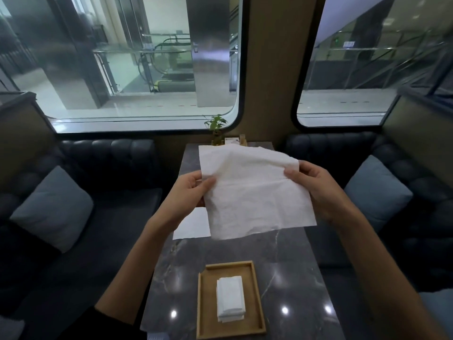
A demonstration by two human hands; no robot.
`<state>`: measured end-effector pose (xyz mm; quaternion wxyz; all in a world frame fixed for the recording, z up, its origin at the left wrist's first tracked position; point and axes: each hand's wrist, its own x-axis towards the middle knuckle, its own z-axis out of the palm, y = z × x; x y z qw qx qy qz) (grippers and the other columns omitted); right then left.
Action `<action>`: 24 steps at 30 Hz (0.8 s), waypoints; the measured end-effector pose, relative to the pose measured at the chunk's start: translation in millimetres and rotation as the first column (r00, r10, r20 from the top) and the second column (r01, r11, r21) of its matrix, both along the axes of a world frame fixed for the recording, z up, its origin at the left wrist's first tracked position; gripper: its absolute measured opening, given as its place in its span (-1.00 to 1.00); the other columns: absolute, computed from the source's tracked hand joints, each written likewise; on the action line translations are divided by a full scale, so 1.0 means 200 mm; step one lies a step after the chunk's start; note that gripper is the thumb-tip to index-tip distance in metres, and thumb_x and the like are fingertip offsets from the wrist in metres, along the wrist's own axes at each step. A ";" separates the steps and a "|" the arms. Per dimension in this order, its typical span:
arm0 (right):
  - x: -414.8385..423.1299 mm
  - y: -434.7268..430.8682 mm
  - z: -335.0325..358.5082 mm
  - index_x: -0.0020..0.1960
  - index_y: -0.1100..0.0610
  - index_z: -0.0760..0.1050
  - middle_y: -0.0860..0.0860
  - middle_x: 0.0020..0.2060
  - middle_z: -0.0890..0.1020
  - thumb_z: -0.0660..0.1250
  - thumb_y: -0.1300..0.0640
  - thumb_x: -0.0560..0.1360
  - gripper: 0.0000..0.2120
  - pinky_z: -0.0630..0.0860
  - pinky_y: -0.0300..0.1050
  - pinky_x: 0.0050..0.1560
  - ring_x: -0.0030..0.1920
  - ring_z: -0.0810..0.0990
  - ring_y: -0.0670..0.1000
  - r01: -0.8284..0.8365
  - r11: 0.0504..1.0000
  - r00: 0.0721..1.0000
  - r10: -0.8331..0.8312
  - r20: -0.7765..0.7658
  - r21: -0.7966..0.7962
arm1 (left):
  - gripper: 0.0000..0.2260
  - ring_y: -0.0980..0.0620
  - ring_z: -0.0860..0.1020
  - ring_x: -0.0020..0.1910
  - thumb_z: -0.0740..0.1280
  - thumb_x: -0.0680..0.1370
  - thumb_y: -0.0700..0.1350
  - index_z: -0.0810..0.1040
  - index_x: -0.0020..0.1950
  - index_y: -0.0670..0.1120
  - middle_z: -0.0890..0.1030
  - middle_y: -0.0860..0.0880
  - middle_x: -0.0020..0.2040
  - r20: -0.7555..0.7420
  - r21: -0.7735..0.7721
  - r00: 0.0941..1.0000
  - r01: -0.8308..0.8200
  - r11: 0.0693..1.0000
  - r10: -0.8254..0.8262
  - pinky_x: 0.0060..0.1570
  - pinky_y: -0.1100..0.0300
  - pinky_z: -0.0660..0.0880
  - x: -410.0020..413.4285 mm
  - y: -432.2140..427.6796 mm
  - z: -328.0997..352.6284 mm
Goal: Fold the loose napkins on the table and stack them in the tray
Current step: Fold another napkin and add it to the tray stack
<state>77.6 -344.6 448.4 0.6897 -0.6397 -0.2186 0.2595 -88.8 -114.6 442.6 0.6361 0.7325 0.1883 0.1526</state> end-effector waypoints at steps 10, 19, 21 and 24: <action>0.03 -0.07 0.03 0.13 0.08 0.63 -0.02 -0.05 0.74 0.41 0.22 0.44 -0.74 0.62 -0.18 -0.20 -0.08 0.70 -0.06 -0.015 0.999 0.999 0.014 0.036 0.033 | -0.63 -0.14 0.68 0.10 0.40 0.52 -0.27 0.53 0.33 -0.16 0.69 -0.19 0.15 0.128 -0.119 0.973 0.208 0.971 -0.193 0.07 0.01 0.64 0.02 0.05 0.14; 0.03 -0.08 0.14 -0.01 0.02 0.67 -0.10 -0.22 0.75 0.35 0.29 0.53 -0.79 0.62 -0.25 -0.26 -0.22 0.71 -0.14 0.090 0.988 0.951 -0.123 0.284 0.127 | -0.71 -0.12 0.67 0.09 0.35 0.56 -0.30 0.54 0.30 -0.22 0.68 -0.22 0.13 0.198 0.006 0.975 0.101 0.995 -0.100 0.07 0.08 0.65 0.04 0.06 0.21; 0.04 -0.08 0.16 -0.03 0.05 0.67 -0.12 -0.27 0.75 0.34 0.29 0.52 -0.80 0.59 -0.30 -0.26 -0.25 0.69 -0.17 0.102 0.977 0.934 -0.159 0.321 0.186 | -0.74 -0.13 0.67 0.08 0.33 0.58 -0.31 0.57 0.26 -0.25 0.68 -0.24 0.12 0.260 0.034 0.963 0.064 0.997 -0.070 0.06 0.10 0.65 0.06 0.06 0.21; 0.06 -0.08 0.19 -0.07 0.01 0.73 -0.09 -0.13 0.75 0.41 0.16 0.42 -0.84 0.59 -0.25 -0.06 -0.06 0.70 -0.09 0.051 0.954 0.906 -0.169 0.388 0.297 | -0.79 -0.18 0.65 0.09 0.30 0.60 -0.28 0.63 0.20 -0.25 0.69 -0.24 0.08 0.347 0.071 0.938 -0.007 0.997 -0.018 0.12 0.00 0.62 0.07 0.06 0.19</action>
